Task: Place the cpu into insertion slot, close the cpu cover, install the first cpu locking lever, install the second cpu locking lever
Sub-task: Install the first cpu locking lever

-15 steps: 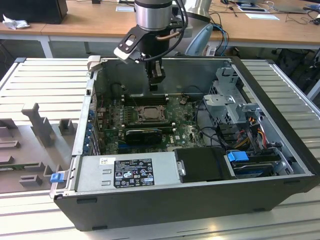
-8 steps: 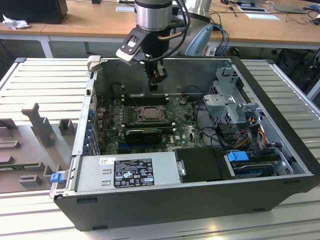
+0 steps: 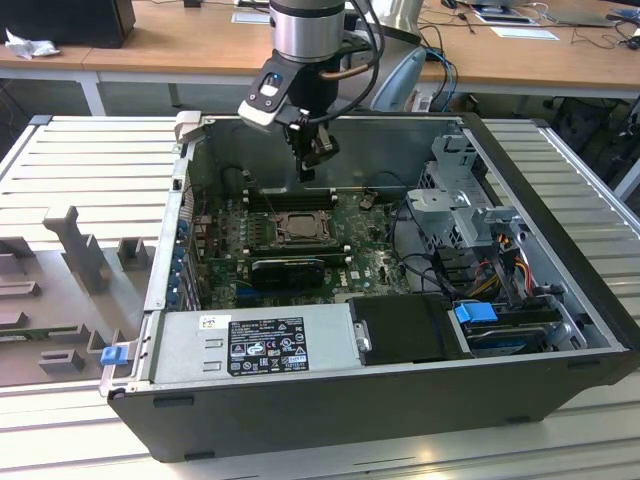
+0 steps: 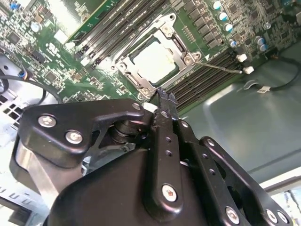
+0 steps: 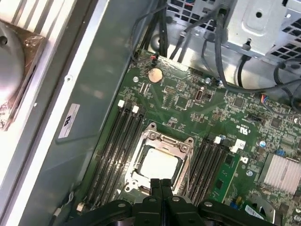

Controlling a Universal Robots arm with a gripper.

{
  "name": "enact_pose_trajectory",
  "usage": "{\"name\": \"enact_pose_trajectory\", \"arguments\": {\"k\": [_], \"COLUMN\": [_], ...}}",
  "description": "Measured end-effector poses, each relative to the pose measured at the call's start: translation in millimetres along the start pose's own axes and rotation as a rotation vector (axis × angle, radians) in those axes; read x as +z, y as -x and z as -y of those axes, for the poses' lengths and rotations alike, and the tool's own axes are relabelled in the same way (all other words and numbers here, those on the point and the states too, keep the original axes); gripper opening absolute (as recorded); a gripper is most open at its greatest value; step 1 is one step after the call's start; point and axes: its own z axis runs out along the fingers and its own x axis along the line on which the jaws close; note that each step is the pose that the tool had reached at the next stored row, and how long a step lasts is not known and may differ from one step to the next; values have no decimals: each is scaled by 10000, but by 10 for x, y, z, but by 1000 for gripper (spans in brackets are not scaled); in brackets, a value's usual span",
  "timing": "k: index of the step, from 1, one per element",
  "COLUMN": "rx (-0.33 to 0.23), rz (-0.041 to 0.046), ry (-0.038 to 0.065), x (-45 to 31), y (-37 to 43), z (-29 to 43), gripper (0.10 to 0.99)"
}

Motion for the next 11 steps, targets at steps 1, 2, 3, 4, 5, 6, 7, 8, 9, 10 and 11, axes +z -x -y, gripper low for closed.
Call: {"name": "enact_pose_trajectory", "arguments": {"k": [1, 2, 3, 4, 5, 6, 7, 8, 9, 10, 11], "rx": [-96, -206, -360, -584, -817, -1042, -1229, -1401, -1639, -1955, -2063], "rz": [-5, -11, -19, -30, -41, -52, -61, -71, -82, -98, -104], "ry": [-2, -3, -6, -9, -14, -19, -22, -25, -30, -35, -36], "x": [0, 0, 0, 0, 0, 0, 0, 0, 0, 0, 0], "y": [0, 0, 0, 1, 1, 1, 1, 1, 1, 1, 1], "z": [0, 0, 0, 1, 1, 1, 1, 1, 1, 1, 1], "gripper": [106, 106, 106, 106, 106, 106, 106, 106, 106, 106, 106]}}
